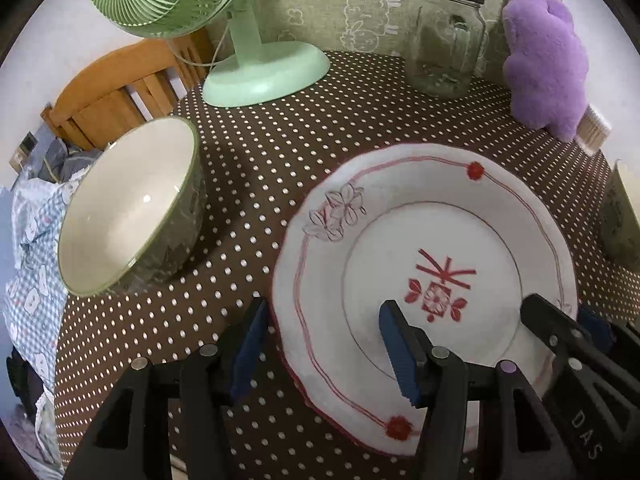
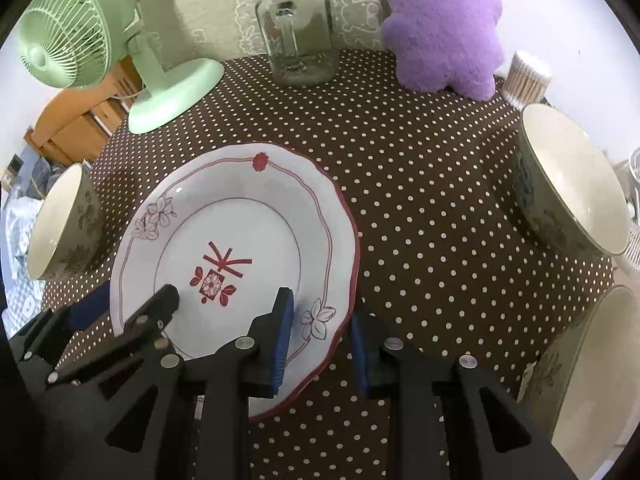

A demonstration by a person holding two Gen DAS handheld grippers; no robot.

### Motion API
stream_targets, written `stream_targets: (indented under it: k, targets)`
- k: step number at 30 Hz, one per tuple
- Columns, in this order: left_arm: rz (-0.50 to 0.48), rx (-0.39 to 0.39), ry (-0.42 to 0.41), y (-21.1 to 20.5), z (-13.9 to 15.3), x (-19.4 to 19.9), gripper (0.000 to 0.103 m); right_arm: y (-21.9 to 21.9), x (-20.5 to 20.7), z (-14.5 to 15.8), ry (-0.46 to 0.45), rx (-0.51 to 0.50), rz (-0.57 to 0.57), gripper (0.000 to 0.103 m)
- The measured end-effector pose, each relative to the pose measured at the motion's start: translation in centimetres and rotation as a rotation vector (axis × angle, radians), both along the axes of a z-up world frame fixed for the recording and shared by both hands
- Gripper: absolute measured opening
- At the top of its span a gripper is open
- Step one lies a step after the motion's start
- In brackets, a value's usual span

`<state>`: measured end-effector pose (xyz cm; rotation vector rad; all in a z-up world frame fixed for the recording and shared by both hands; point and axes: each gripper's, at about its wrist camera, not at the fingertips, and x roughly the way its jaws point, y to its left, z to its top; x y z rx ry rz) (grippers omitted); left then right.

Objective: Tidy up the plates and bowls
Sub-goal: 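Grasp the rim of the red-pattern white plate with both grippers, then lift the red-pattern plate with both grippers toward the yellow-flower plate stack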

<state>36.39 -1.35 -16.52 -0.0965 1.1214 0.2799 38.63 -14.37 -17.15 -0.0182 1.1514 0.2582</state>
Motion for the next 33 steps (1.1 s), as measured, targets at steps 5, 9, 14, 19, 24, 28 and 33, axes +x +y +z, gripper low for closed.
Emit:
stream_targets:
  k: [5, 9, 14, 19, 24, 28, 33]
  targets:
    - [-0.02, 0.015, -0.013, 0.7, -0.2, 1.4, 0.053, -0.1, 1.2, -0.5, 0.015, 0.003, -0.011, 0.03]
    - [-0.067, 0.039, -0.017, 0.7, -0.2, 2.8, 0.046, 0.0, 1.7, -0.7, 0.009, 0.0, -0.017, 0.03]
    - [-0.144, 0.022, 0.004, 0.9, -0.3, 3.6, 0.045, 0.0, 2.4, -1.1, 0.003, -0.007, -0.025, 0.034]
    - [-0.172, 0.012, 0.02, 1.0, -0.3, 3.3, 0.045, 0.4, 3.4, -1.2, 0.004, -0.018, -0.023, 0.039]
    - [-0.179, -0.019, 0.036, 0.1, -0.1, 2.0, 0.045, -0.2, 3.0, -0.8, -0.01, -0.038, -0.02, 0.039]
    - [-0.187, -0.039, 0.046, -0.8, 0.4, 0.2, 0.045, -1.1, 2.0, -0.3, -0.015, -0.043, -0.032, 0.039]
    - [-0.214, -0.031, 0.053, -1.6, 1.1, -1.6, 0.045, -1.9, 0.1, 0.4, -0.02, -0.055, -0.057, 0.039]
